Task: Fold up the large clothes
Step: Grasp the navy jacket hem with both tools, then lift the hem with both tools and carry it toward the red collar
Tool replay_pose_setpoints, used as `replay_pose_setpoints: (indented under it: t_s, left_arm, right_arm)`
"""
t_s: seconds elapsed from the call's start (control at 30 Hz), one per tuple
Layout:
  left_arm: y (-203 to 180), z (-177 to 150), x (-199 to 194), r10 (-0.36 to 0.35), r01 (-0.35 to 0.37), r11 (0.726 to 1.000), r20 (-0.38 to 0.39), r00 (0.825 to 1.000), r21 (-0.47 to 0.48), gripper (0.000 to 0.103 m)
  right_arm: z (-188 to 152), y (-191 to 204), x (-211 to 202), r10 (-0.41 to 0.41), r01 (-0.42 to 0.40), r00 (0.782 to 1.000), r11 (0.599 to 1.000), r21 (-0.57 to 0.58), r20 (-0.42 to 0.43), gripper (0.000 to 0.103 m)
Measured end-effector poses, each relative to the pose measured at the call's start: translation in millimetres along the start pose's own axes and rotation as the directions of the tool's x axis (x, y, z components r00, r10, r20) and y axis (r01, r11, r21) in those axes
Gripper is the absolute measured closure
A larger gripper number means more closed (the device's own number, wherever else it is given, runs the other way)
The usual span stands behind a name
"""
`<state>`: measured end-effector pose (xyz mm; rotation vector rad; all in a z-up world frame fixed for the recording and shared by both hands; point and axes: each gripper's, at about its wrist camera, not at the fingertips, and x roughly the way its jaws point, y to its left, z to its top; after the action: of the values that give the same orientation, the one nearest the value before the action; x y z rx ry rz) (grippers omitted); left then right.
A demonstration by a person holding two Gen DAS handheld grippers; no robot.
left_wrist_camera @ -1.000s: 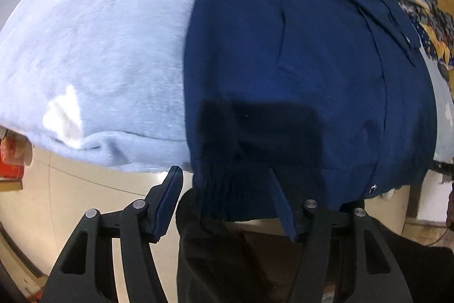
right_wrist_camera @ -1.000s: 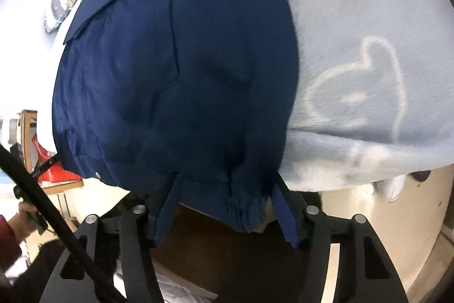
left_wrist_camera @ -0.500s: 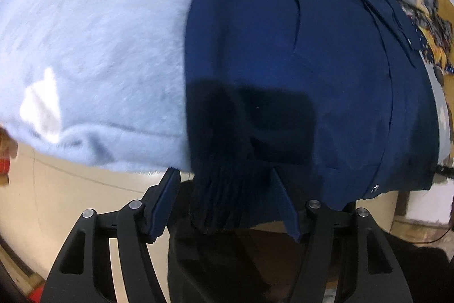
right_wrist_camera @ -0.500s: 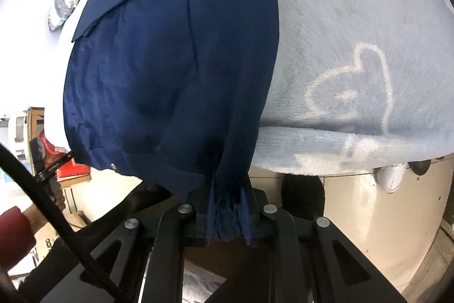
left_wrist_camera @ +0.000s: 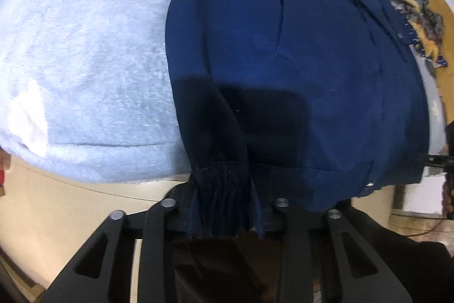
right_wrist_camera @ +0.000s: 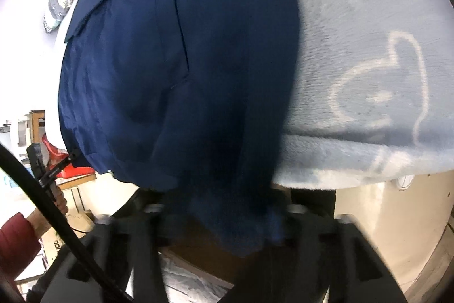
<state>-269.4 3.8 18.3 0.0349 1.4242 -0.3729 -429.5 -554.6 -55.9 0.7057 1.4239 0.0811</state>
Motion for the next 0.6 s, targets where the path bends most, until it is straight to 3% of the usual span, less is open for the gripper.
replay_pose_setpoints:
  t_s: [0.03, 0.1, 0.13, 0.17, 0.27, 0.37, 0.6]
  left_arm:
    - [1, 2, 0, 0.003, -0.003, 1.0, -0.004, 1.0, -0.011, 0.062]
    - [-9, 2, 1, 0.009, -0.009, 1.0, -0.004, 1.0, 0.0, 0.063]
    - [-11, 2, 0, 0.007, -0.007, 1.0, -0.007, 1.0, 0.013, 0.072]
    - [-16, 2, -2, 0.006, -0.006, 1.0, -0.007, 1.0, 0.025, 0.073]
    - [-22, 1, -17, 0.027, -0.028, 0.998, 0.003, 1.0, 0.055, 0.077]
    - [-25, 0, -34, -0.001, 0.001, 1.0, 0.012, 1.0, 0.022, 0.077]
    - [-21, 4, -84, -0.048, 0.046, 0.998, 0.034, 0.998, 0.045, 0.077]
  right_arm:
    - [1, 2, 5, 0.008, -0.009, 1.0, 1.0, -0.007, -0.007, 0.042]
    - [2, 9, 7, -0.011, 0.011, 1.0, 0.999, -0.037, -0.019, 0.071]
    - [2, 11, 5, -0.032, 0.031, 0.999, 0.998, -0.054, -0.021, 0.077]
    - [1, 10, 1, -0.034, 0.032, 0.999, 0.998, -0.055, -0.025, 0.084]
    - [-4, 8, -18, -0.001, 0.0, 1.0, 0.999, -0.039, -0.025, 0.084]
    - [-5, 17, -37, 0.037, -0.038, 0.999, 0.998, -0.045, -0.023, 0.085]
    - [8, 47, -75, 0.104, -0.108, 0.993, 0.992, -0.072, -0.052, 0.085]
